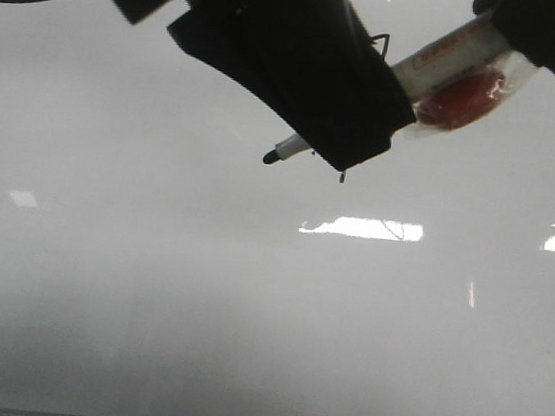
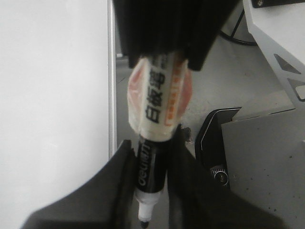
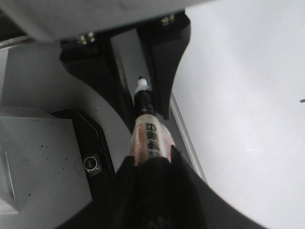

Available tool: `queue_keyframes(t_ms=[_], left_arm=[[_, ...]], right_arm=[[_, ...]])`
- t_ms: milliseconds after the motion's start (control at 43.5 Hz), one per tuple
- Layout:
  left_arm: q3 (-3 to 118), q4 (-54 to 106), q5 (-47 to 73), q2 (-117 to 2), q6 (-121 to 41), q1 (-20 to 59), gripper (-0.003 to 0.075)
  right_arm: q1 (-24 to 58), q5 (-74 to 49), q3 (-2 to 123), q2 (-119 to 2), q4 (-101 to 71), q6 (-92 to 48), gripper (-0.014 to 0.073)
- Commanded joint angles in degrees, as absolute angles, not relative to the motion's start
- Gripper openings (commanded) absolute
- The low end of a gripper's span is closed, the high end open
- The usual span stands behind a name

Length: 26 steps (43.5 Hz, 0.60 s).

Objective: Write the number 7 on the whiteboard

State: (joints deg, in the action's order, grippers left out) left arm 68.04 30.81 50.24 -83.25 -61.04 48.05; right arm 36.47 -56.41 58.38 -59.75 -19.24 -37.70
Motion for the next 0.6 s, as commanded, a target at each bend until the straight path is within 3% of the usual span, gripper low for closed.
queue_keyframes(t_ms=[0,115,230,574], left_arm=[[70.1,33.8,48.3,-81.4,-59.3,48.4,0.0039],[70.1,32.4,48.3,-81.4,-58.4,48.1,0.0039],[70.3,26.9,48.1,-80.7,-51.0,46.2,0.0039],[70.3,-6.0,49.3,-76.0,-12.1,31.5,0.0039]], right_arm=[[36.4,-54.1,60.2,-58.7,-20.9,-37.8,0.0142],[36.1,-55.1,60.2,-58.7,-20.2,-37.7,0.0403],[34.8,-56.3,60.2,-57.1,-16.5,-33.7,0.0533],[26.9,-58.2,60.2,-50.7,-8.1,-21.6,0.0521]])
